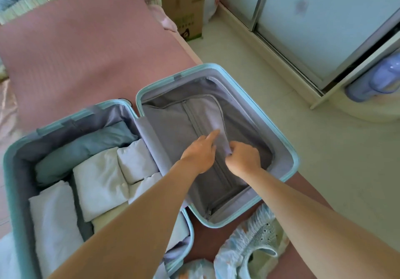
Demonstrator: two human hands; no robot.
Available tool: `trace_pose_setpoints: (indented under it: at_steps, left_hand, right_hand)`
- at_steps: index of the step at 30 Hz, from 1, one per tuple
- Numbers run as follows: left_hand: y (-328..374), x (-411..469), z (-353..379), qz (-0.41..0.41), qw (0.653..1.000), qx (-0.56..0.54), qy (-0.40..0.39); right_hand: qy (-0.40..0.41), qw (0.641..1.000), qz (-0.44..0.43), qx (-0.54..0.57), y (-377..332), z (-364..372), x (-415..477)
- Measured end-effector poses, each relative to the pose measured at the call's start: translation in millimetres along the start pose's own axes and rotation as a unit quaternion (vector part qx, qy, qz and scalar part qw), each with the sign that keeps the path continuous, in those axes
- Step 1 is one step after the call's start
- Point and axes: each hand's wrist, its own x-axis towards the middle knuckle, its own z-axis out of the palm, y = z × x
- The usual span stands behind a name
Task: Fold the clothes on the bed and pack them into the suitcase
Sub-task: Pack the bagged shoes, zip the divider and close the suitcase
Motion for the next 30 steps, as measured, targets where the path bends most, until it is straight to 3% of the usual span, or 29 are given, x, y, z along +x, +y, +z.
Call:
trace_pose_setpoints:
  at_steps: [4,10,12,17,22,24,26,28,30]
  left_hand:
    - [3.9,-38.4,-43.1,-0.011,0.982,-0.175,0.070]
    - [-38.8,-117.1,-104.7,-0.062,0.955,-0.223,0.185]
    - [-58.7,-151.1,-121.7,-0.075,0.946,-0.219,0.226]
    - [-127.1,-226.1,-138.3,-0.131,0.914,-0.245,0.296]
    - [-202.8,-274.6,-123.6,-0.202,0.894,-0.318,0.243]
    - [-232.5,-292.6,-119.0,-0.216,0.900,-0.309,0.220]
    - [-263.0,-310.5,-117.6,-0.224,0.900,-0.299,0.225]
    - [-292.3,-329.2,-118.4,-0.237,0.903,-0.269,0.239]
    - [-318.6,-348.6,-119.9,-0.259,0.904,-0.227,0.252]
  right_hand:
    - [-0.005,0.985,-0.131,0.114,-50.0,-19.8,-31.2]
    - [-0.041,0.940,-0.247,0.234,-139.2,-31.8,-84.4]
    - [-0.092,0.919,-0.258,0.284,-171.8,-30.6,-105.0]
    - [-0.196,0.936,-0.204,0.208,-245.8,-5.8,-134.0]
    - [-0.334,0.921,-0.127,0.157,-284.6,43.7,-155.9]
    - [-0.304,0.938,-0.149,0.074,-296.8,63.9,-165.4]
    - [-0.223,0.958,-0.181,0.003,-315.2,82.5,-176.3]
    - [-0.162,0.963,-0.216,0.016,-341.1,98.8,-191.8]
    - [-0.151,0.956,-0.241,0.068,-373.4,114.1,-211.5]
